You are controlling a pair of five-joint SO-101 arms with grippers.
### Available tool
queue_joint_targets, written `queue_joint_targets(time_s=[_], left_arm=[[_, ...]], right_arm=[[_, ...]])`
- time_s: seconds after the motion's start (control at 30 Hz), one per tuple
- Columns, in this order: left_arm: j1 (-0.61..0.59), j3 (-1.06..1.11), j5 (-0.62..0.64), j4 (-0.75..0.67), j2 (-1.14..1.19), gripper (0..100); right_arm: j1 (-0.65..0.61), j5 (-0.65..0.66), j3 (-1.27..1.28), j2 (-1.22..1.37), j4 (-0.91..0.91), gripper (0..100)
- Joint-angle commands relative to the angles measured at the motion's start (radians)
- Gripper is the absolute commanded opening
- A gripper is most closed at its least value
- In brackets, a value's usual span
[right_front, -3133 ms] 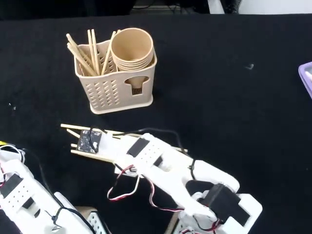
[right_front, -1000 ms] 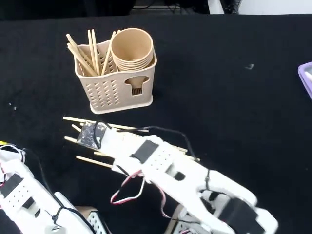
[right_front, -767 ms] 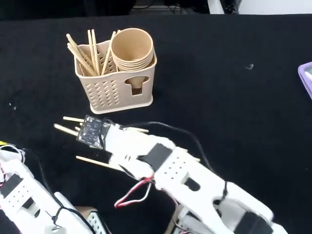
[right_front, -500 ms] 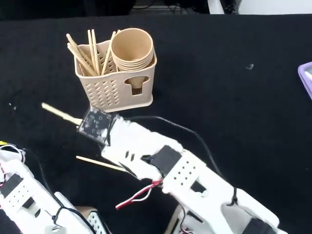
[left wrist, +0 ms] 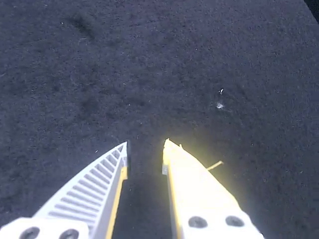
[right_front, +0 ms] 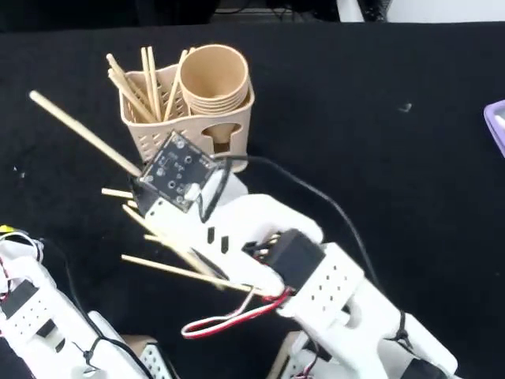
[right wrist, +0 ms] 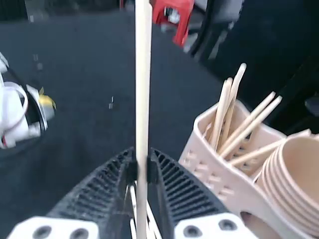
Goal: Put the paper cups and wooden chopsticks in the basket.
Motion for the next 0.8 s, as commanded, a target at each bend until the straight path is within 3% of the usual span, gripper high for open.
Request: queue_joint_targets(time_s=[0.0, 0.17, 0.5, 0.77], left_arm=[[0.016, -0.044, 0.002, 0.002, -0.015, 13], [0.065, -0.022, -0.002, -0.005, -0.018, 13], [0.084, -0.018, -0.003, -0.006, -0.018, 13], [0.084, -0.018, -0.003, -0.006, -0.018, 13]], right_arm=[[-0.009, -0.008, -0.090, -0.041, -0.003, 1.0], [0.017, -0.008, -0.128, -0.035, -0.114, 1.1], [0.126, -0.002, -0.076, 0.139, -0.770, 1.1], [0.190, -0.008, -0.257, 0.441, -0.841, 1.1]])
